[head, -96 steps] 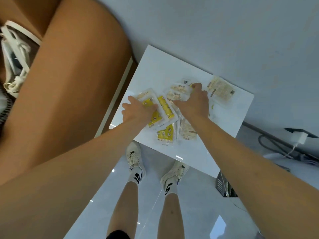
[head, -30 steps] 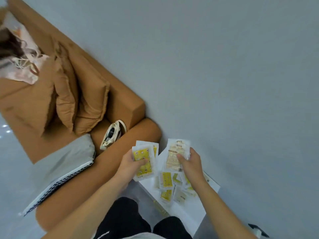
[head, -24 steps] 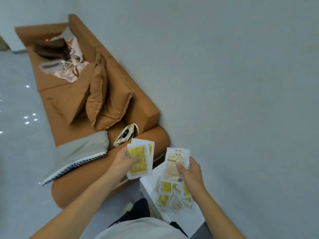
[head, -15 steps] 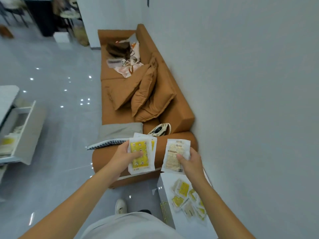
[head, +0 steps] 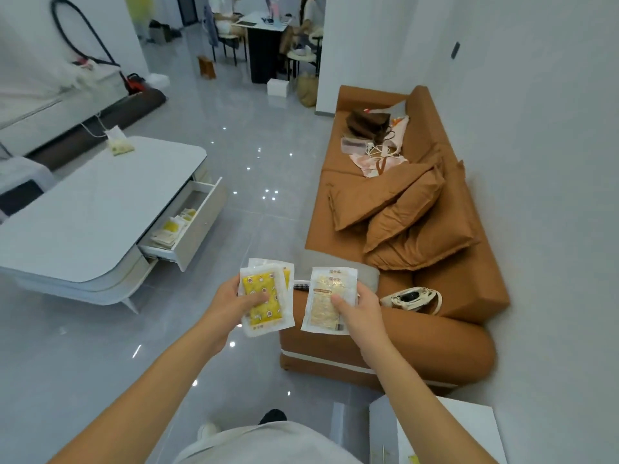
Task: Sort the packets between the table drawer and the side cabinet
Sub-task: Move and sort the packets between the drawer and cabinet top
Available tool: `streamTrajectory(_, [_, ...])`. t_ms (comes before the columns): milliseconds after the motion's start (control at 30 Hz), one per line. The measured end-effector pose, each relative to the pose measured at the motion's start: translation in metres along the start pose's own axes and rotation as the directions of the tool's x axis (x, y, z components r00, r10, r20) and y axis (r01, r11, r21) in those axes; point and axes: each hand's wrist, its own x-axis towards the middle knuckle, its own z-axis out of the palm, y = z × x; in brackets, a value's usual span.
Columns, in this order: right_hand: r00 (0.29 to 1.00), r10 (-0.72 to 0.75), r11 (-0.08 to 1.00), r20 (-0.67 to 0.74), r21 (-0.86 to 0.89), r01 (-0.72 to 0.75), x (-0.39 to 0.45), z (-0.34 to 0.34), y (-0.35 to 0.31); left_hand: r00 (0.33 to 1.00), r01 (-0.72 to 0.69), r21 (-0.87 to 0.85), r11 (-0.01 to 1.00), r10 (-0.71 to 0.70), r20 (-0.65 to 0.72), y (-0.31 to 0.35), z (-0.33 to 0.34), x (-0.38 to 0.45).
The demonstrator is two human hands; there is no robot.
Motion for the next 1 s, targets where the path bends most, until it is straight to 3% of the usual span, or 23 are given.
streamTrajectory(567, [0.952,0.068,0.990,0.300,-0.138,-0.027,0.155,0.337,-0.061,0.966,0.013,-0.248,0.969,-0.076,-0.246,0.010,-0.307,0.125])
streamTrajectory(767, [0.920,0.097,0.980,0.380,-0.197,-0.022,0.231,0.408,-0.067,0.924,0.035,-0.358,0.933,-0.167,-0.344,0.007,-0.350,0.183])
streamTrajectory(1000, [0.860,0.138,0.979,0.492,-0.200,-0.042,0.364,0.496,-0.080,0.845,-0.001,-0.389,0.921,-0.207,-0.493,0.049,-0.390,0.295])
